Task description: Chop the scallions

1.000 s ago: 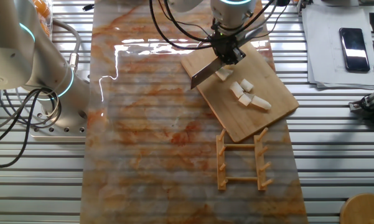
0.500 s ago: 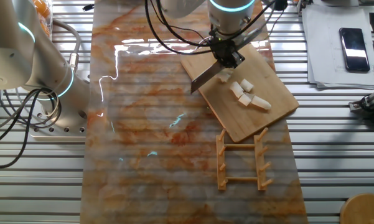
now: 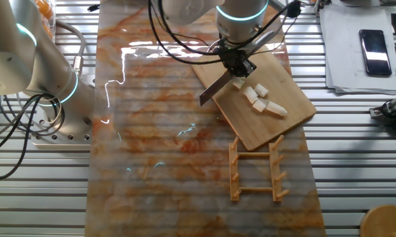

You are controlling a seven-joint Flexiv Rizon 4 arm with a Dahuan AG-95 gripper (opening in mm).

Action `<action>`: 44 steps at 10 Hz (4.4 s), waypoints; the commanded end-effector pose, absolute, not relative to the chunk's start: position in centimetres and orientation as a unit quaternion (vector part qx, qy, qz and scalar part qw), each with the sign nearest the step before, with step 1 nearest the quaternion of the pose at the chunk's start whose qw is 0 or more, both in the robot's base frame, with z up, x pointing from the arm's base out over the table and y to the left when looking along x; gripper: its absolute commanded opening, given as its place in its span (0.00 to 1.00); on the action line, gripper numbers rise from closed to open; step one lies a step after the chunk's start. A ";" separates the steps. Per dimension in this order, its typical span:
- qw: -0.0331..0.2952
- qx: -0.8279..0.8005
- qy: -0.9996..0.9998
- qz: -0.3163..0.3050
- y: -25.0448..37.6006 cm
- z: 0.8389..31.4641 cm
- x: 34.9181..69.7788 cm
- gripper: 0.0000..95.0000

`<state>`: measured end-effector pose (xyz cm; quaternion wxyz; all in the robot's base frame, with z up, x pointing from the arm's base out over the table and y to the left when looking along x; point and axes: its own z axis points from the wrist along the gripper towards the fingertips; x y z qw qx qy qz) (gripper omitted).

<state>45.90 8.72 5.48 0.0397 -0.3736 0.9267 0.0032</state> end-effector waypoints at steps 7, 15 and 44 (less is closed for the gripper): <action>0.029 -0.361 0.932 0.009 8.9 0.9 48.1 0.00; 0.028 -0.369 0.929 0.026 9.4 0.4 49.5 0.00; 0.015 -0.363 0.932 -0.002 12.2 -0.3 52.6 0.00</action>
